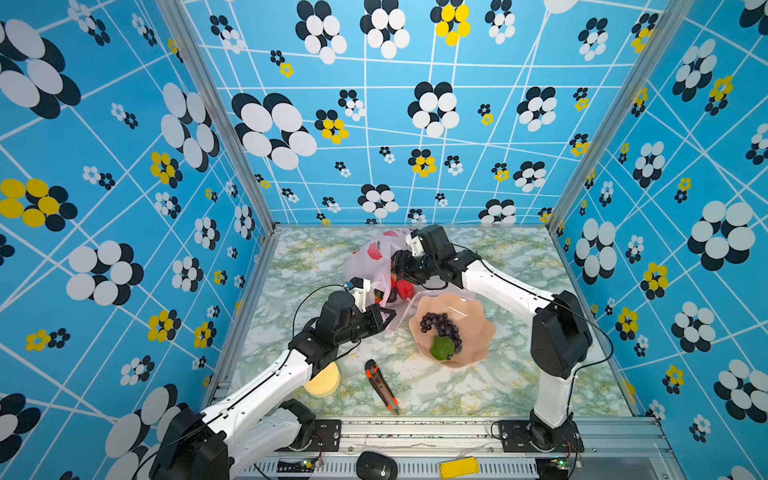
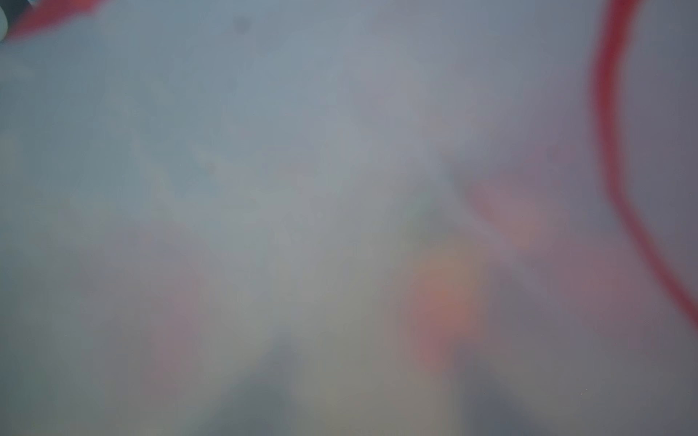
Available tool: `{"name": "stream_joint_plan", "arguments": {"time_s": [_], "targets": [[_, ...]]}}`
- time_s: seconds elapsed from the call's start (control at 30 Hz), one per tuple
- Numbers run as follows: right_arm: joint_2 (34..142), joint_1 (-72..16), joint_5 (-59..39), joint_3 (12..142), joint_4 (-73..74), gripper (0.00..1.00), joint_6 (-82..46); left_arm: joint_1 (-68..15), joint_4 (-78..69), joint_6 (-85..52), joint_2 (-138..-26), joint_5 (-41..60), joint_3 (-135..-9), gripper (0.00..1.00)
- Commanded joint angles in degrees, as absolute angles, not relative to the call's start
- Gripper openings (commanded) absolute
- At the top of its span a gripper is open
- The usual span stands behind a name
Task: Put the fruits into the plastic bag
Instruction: 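Open the right gripper inside the bag and withdraw it, then lower the right gripper into the bowl and grasp the dark grapes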
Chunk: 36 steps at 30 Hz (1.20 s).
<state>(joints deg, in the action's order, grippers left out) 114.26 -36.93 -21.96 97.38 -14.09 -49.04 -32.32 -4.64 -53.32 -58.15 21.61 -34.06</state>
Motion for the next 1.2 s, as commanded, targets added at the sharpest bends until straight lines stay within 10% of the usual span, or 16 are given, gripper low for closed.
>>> {"name": "stream_joint_plan", "arguments": {"time_s": [0.0, 1.17], "targets": [[115.41, -35.82, -22.00, 102.17, -11.25, 0.73, -50.37, -32.25, -2.93, -51.79, -57.09, 21.72, -36.48, 0.00], [65.96, -35.66, -9.87, 69.97, -27.01, 0.86, -25.54, -32.12, -2.60, -52.03, -57.41, 20.48, -35.39, 0.00]]}}
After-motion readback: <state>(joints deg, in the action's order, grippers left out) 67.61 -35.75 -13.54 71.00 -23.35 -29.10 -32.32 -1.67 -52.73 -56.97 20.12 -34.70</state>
